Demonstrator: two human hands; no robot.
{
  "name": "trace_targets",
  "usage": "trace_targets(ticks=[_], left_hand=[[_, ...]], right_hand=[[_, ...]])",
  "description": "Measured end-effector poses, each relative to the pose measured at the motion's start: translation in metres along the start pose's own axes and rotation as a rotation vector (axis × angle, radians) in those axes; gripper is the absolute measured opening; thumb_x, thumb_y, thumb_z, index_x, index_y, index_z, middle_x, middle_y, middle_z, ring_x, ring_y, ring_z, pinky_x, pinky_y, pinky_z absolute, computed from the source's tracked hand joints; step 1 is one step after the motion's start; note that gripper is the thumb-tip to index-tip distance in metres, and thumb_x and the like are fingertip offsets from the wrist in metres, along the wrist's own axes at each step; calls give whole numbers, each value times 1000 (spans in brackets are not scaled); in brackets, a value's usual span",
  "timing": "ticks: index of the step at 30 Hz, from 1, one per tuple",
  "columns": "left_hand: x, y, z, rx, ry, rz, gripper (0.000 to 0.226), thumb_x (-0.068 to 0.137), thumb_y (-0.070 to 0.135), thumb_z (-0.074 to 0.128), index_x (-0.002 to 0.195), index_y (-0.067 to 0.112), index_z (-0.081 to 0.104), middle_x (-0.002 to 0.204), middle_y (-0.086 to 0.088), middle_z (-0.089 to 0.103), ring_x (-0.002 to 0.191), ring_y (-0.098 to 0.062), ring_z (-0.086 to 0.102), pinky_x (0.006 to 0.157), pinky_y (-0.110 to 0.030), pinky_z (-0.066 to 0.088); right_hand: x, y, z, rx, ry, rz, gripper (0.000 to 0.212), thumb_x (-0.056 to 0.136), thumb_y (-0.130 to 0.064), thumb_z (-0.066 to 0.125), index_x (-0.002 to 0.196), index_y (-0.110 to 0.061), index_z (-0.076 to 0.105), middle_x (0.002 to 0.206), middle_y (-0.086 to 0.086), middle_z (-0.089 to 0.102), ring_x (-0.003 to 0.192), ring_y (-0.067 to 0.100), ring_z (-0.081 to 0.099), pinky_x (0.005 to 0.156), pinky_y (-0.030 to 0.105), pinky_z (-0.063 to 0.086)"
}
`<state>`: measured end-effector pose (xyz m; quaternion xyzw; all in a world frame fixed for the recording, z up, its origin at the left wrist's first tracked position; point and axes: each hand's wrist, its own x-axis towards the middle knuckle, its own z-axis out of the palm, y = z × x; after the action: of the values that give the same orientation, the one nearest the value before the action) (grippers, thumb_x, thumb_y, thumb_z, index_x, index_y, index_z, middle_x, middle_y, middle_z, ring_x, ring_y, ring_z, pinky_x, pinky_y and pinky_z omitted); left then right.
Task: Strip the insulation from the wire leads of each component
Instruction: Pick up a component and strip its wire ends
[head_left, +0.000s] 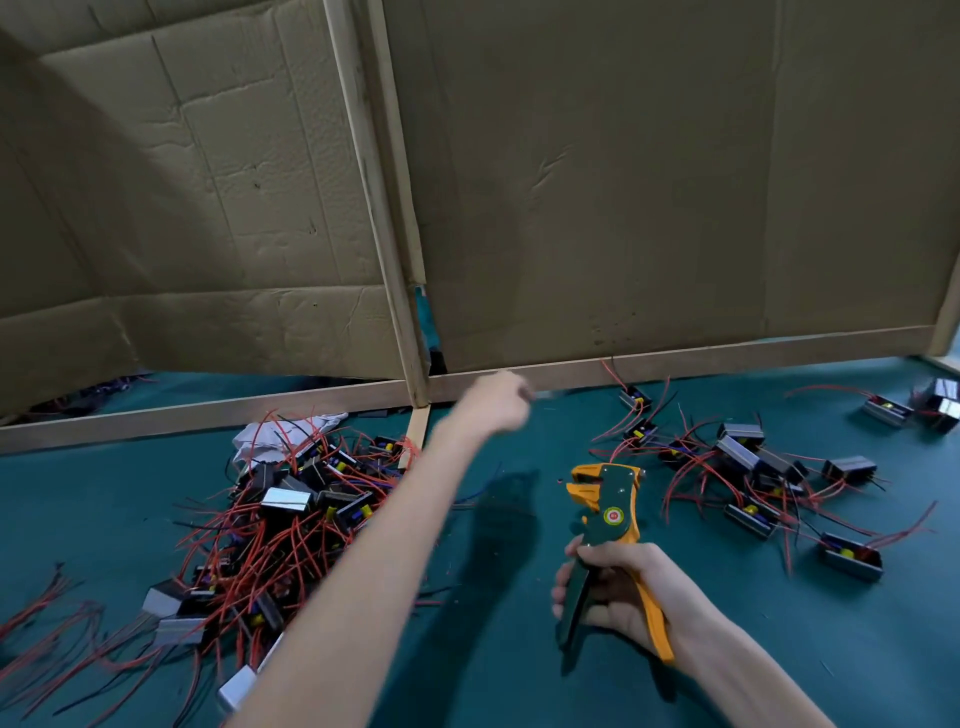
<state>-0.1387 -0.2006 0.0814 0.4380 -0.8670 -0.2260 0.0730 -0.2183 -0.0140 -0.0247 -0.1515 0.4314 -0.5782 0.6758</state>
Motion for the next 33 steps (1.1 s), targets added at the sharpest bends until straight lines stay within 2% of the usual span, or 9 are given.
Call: trace_targets(ticks=[4,8,12,17,21,25,28,31,33], left_hand=[[18,-72,-24,530,-57,-339,37,89,9,48,124,5,55,132,-15,55,121,-33,52,98,-41,44],[19,-140,-25,640,-177,-463,38,92,18,45,130,13,51,138,-9,51,129,-31,45,106,-46,36],[21,-178,-25,577,-216,-472,43,93,13,37,135,14,48,142,-7,47,131,-31,42,109,-51,32],[19,-179,-21,599,-61,-394,26,92,12,47,115,7,58,123,-11,60,114,-30,55,97,-43,44],[18,-172,-22,649,148,-338,24,89,10,52,111,4,60,116,-16,62,109,-33,59,89,-39,46],[16,-151,-36,437,514,-210,21,90,11,54,104,3,68,109,-17,66,104,-36,60,89,-40,46],[3,-121,-48,-17,768,-48,17,90,8,61,103,4,70,108,-13,67,99,-28,62,90,-35,48],[-19,-89,-56,-343,900,49,8,88,6,64,94,9,69,98,-7,69,90,-17,63,82,-20,47],[-37,-72,-54,-514,925,124,10,87,4,64,90,14,66,91,-2,69,84,-11,64,81,-19,50]], right_hand=[[-1,-2,-1,-20,2,1,25,69,-3,60,93,6,60,77,28,62,66,39,65,62,47,57],[-2,-4,-4,-40,-28,6,40,71,-3,57,108,12,61,76,26,61,66,38,64,63,47,56],[-2,-5,-3,-58,-43,26,49,72,-3,56,119,11,57,77,25,61,67,37,63,63,47,56],[-3,-5,-2,-52,-45,48,51,73,-2,56,122,11,53,78,26,61,67,38,63,63,48,55],[-4,-6,-2,-34,-44,51,53,72,-2,57,123,10,51,78,26,61,65,38,63,63,48,56],[-3,-5,-2,-21,-45,50,53,72,-2,57,123,10,51,79,27,61,65,39,63,62,49,56],[-3,-5,-2,-28,-52,45,52,73,-2,57,123,10,51,79,27,61,66,39,63,64,49,56],[-4,-4,-2,-29,-55,40,52,72,-2,56,123,10,52,77,27,61,64,39,63,63,49,56],[-3,-4,-2,-27,-51,29,51,72,-2,57,122,10,53,77,26,61,64,39,63,63,49,56]])
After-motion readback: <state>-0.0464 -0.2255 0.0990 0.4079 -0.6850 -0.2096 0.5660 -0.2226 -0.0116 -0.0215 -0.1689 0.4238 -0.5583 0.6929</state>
